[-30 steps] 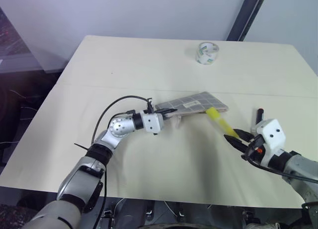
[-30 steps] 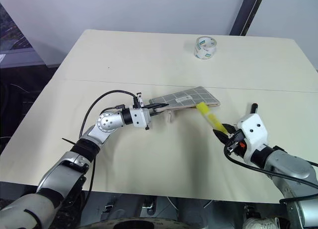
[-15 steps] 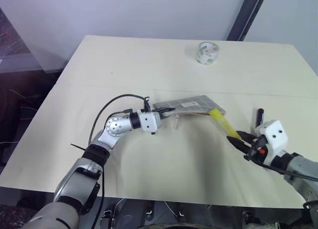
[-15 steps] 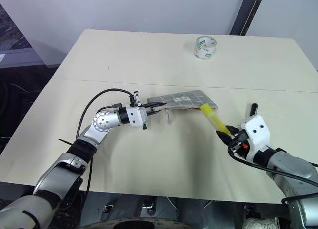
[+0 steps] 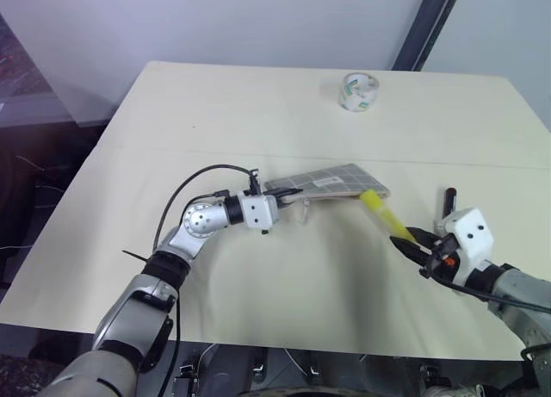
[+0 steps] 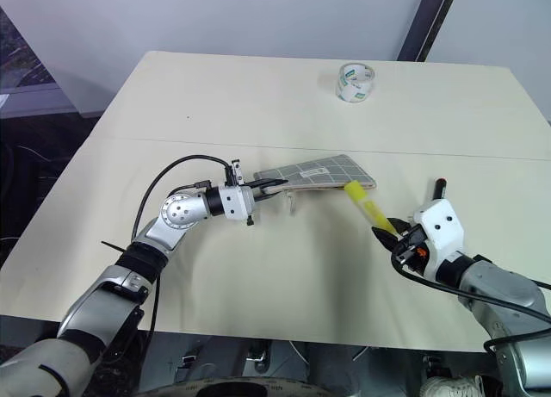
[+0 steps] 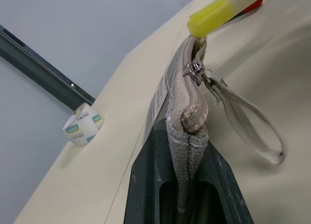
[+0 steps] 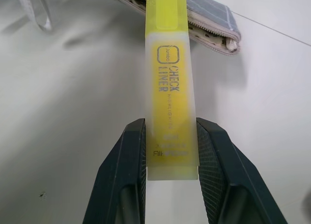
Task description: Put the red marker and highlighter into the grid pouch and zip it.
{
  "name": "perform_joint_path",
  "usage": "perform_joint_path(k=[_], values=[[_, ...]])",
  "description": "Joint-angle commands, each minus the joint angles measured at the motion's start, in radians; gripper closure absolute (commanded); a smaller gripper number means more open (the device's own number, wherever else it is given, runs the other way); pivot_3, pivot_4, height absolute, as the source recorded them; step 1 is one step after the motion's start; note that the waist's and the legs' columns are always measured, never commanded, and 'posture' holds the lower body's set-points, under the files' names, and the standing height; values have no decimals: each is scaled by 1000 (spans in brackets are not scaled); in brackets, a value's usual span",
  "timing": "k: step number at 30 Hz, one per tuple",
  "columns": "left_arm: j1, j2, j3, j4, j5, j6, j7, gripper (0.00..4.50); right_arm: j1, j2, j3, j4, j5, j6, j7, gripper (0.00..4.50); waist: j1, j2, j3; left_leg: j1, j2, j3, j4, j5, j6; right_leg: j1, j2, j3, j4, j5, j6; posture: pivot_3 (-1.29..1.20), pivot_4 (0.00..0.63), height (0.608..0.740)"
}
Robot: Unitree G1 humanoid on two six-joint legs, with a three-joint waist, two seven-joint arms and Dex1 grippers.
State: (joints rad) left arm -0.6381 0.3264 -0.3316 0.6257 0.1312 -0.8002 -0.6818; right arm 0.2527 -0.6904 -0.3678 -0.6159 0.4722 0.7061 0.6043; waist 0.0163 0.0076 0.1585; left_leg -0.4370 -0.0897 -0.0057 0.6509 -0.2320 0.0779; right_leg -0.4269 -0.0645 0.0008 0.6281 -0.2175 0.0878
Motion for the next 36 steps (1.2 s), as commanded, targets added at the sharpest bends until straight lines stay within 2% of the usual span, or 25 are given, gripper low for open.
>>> perform_joint_path(k=[1,10,21,27,30,36], values=[[-3,6,7,-29,-4,-22,-4,4500,-15,-3,-2,9,-17,-29,-7,3652,0,0,0,0,0,0,0,0,0,0,0,0,0,0,0,0,150,740],[-4,6,11,-20,2,-15,1,4500,3,-15,20,-23,5,-55,50,3652,-1,0,0,0,0,0,0,0,0,0,0,0,0,0,0,0,150,740],[-6,34,-20,-47,45,-91,-17,4500,-114,-53,88,54,-70,-56,33,3652,0,0,0,0,0,0,0,0,0,0,0,0,1,0,0,0,150,740],[-31,33,-43,-32,20,-130,-63,4500,-268,-230,348,132,-326,-217,107,3652,-4,1,0,0,0,0,1,0,0,-1,0,0,0,-1,-1,0,150,740],[-42,34,-56,-22,28,-154,-75,4500,-346,-234,420,161,-378,-281,131,3652,-1,0,0,0,0,0,1,0,0,-1,0,0,0,-1,-3,0,150,740],[-39,27,-59,-16,-69,-152,-162,4500,-427,-212,546,228,-527,-513,142,3652,-2,0,0,0,0,0,1,0,0,-1,0,0,0,0,0,0,150,740]])
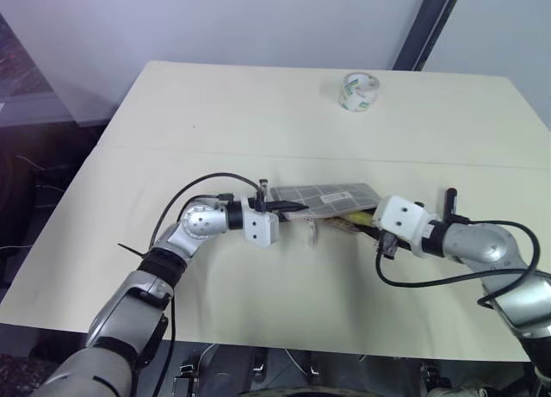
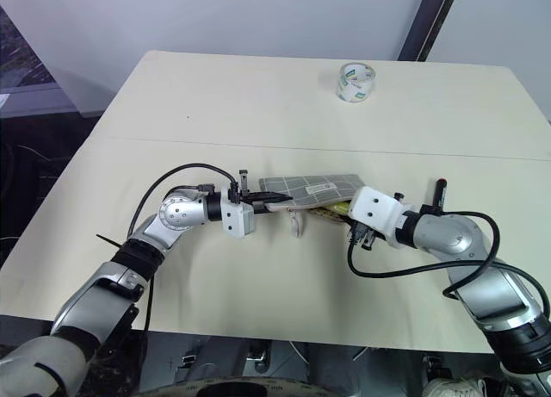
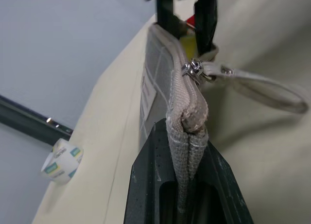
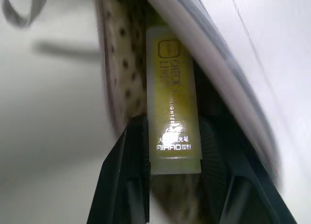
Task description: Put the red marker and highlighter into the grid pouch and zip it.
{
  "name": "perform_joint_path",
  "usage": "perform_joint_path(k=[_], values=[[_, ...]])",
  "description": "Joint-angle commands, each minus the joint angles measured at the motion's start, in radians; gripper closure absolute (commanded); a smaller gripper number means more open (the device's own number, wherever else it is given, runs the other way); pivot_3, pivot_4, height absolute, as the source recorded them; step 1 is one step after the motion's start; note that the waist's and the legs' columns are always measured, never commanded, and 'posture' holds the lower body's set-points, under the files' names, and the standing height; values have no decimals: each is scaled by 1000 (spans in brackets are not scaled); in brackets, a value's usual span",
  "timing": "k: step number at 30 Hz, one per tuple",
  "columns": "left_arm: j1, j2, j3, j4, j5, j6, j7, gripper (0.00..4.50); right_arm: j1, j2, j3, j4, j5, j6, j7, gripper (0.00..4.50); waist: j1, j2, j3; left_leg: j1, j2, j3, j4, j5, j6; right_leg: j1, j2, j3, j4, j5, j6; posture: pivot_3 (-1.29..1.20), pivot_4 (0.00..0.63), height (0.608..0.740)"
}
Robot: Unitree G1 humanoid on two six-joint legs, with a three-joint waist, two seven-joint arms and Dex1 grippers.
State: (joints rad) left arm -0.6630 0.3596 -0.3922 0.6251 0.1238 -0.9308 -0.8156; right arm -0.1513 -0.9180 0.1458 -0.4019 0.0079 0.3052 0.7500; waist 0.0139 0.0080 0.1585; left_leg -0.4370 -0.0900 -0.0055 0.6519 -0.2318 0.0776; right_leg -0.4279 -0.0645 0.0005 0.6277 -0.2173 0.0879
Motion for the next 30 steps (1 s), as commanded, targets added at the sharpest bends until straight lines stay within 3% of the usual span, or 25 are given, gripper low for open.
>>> perform_joint_path(k=[1,6,11,13,17,20,22,26,30], values=[[-14,-7,5,-16,-71,-21,-35,4500,-25,19,38,25,-79,-139,-6,3652,1,0,0,0,0,0,0,0,0,0,0,0,0,0,0,0,150,740],[-4,-7,25,-19,-117,24,-65,4500,5,52,-8,61,-85,-216,-30,3652,2,0,0,0,0,0,1,0,0,0,0,0,1,0,0,0,150,740],[14,-12,34,-13,-87,45,-34,4500,88,94,-150,-14,37,-198,-35,1310,3,0,0,0,0,0,1,0,0,1,0,0,2,0,0,0,150,740],[17,-10,37,-4,-58,48,-9,4500,159,101,-213,-108,131,-128,-8,170,3,0,0,0,0,0,1,0,0,1,0,0,2,0,0,0,150,740],[4,-1,57,46,-13,46,48,4500,306,137,-336,-333,405,101,-6,73,3,0,0,0,0,-1,0,0,0,2,0,0,3,0,1,0,150,740],[-17,2,67,90,2,46,79,4500,375,210,-471,-399,551,171,-74,73,0,0,0,0,0,-1,0,0,0,3,0,0,3,0,0,0,150,740],[-29,4,68,111,13,37,93,4500,371,245,-560,-350,508,161,-146,73,0,-1,0,0,0,-1,1,0,0,3,0,0,3,0,1,0,150,740],[-56,-1,69,159,30,21,112,4500,283,196,-619,-148,257,239,-377,73,0,-1,0,5,0,1,2,0,0,5,-1,0,0,2,-2,0,150,740],[-89,-13,63,193,44,1,117,4500,194,237,-642,-47,259,384,-472,73,3,-1,0,5,0,2,1,0,0,3,-2,-1,1,2,-2,0,150,740]])
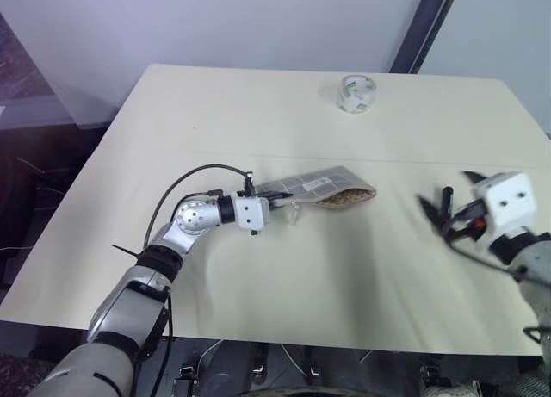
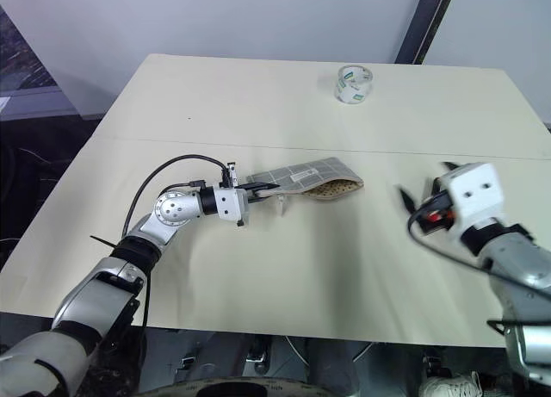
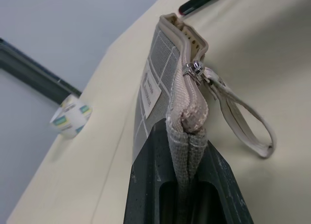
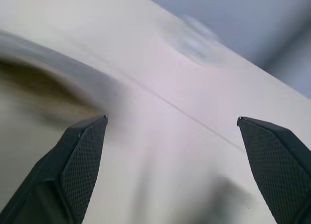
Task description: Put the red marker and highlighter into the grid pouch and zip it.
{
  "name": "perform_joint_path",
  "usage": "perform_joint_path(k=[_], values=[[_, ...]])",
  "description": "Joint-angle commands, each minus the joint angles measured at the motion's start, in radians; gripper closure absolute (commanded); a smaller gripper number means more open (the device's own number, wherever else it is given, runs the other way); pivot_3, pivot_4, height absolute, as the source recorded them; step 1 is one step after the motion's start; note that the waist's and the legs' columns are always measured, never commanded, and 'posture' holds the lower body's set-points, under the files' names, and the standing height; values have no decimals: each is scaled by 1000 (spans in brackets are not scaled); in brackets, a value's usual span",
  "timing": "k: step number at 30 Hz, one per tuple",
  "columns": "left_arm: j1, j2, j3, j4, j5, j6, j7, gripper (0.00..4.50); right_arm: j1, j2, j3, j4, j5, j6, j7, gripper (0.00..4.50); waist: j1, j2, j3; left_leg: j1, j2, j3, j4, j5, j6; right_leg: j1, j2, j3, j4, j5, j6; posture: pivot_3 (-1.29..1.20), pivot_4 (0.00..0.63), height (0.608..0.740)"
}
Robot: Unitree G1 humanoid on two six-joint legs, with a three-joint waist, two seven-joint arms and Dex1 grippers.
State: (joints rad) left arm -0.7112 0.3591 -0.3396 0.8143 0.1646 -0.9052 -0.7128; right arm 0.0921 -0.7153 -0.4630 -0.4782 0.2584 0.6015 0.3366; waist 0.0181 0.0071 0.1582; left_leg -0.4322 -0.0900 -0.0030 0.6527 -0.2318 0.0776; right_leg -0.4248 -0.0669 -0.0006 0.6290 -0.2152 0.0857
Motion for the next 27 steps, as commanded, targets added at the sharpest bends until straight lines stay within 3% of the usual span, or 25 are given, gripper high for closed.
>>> perform_joint_path(k=[1,8,16,18,21,25,26,27], values=[[-48,-15,11,9,4,-26,14,4500,-68,48,-36,44,18,118,-71,73,-2,0,0,0,0,0,-1,0,0,0,0,0,0,0,0,0,150,740],[-64,-10,14,39,28,-48,34,4500,-198,146,-5,146,57,225,-110,73,-5,0,0,-1,0,0,-3,1,0,0,1,1,1,2,4,0,150,740],[-55,11,24,26,22,-42,39,4500,-227,175,12,307,-21,266,-228,73,-3,1,0,-1,0,0,-2,1,0,-2,1,1,1,2,3,0,150,740],[-43,12,23,18,22,-41,44,4500,-225,216,-16,308,35,299,-209,73,-5,1,0,-1,0,0,-3,1,0,-2,1,1,1,2,4,0,150,740],[-34,12,20,5,21,-38,45,4500,-218,241,-28,284,80,343,-185,1383,-5,1,-1,-1,0,0,-3,1,0,-1,1,1,1,2,4,0,150,740],[-31,10,18,-5,19,-34,45,4500,-198,224,-15,264,68,338,-180,3543,-3,1,-1,-1,0,-1,-3,1,0,-2,1,1,1,2,4,0,150,740],[-32,8,18,-5,18,-33,44,4500,-192,187,13,244,41,274,-149,4005,-2,1,-1,-1,0,-1,-3,1,0,-2,1,1,1,2,4,0,150,740],[-36,5,18,-3,16,-32,43,4500,-192,158,28,202,45,185,-84,4165,-3,1,-1,-1,0,-1,-2,1,0,-2,1,0,1,2,4,0,150,740]])
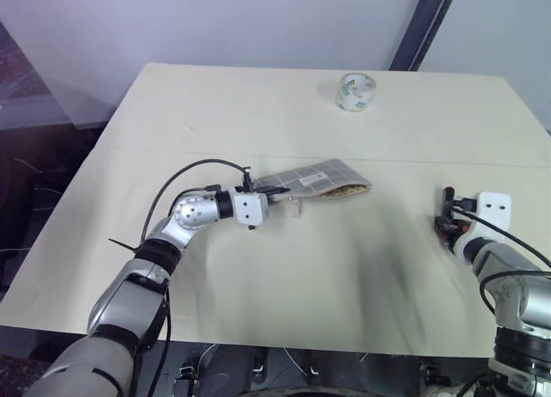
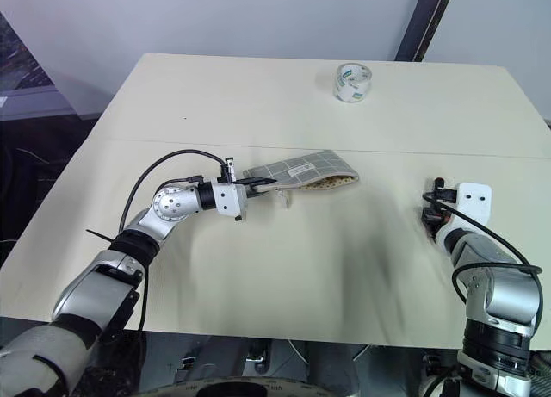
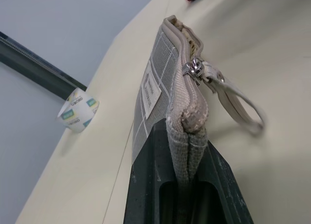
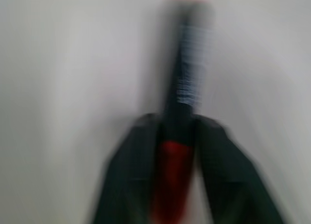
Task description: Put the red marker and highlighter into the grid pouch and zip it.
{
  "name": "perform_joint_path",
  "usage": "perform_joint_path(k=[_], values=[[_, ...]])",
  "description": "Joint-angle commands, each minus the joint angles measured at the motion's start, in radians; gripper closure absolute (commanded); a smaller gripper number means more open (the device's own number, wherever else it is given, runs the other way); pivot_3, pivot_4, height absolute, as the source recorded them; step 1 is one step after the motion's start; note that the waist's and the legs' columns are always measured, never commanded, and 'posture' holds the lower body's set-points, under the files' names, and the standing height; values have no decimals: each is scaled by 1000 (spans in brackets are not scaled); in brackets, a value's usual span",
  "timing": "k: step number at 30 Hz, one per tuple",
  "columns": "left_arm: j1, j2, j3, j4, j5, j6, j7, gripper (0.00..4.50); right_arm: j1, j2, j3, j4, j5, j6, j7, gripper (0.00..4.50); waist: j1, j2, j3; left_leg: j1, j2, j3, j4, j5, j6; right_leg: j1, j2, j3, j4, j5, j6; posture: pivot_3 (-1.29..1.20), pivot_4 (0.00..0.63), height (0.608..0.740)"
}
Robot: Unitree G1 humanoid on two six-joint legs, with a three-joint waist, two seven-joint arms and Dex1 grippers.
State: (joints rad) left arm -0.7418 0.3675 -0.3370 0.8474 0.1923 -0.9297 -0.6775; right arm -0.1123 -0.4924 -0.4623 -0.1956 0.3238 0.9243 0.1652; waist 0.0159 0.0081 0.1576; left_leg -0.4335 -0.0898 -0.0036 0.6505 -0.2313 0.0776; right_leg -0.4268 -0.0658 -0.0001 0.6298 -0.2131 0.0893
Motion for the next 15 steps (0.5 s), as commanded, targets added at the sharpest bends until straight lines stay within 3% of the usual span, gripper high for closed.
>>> perform_joint_path(k=[1,6,10,15], values=[[-7,-5,15,-34,-12,-8,6,4500,13,-84,38,-109,-16,-203,134,4155,-2,1,0,0,0,0,0,0,0,0,0,0,0,0,0,0,150,740],[-20,-12,13,-19,-14,-13,1,4500,137,-215,134,-247,-45,-529,425,4155,-3,0,1,0,0,0,0,0,1,1,1,0,0,0,1,0,150,740],[-31,-19,12,-8,-13,-18,-2,4500,202,-263,175,-276,-67,-626,501,4155,-1,0,1,0,1,-2,0,0,1,1,2,-2,0,0,1,0,150,740],[-40,-28,11,2,-12,-20,-3,4500,251,-357,262,-204,-246,-768,536,4155,-2,-1,1,0,0,-1,4,-1,1,2,0,-1,-2,-2,-2,0,150,740]])
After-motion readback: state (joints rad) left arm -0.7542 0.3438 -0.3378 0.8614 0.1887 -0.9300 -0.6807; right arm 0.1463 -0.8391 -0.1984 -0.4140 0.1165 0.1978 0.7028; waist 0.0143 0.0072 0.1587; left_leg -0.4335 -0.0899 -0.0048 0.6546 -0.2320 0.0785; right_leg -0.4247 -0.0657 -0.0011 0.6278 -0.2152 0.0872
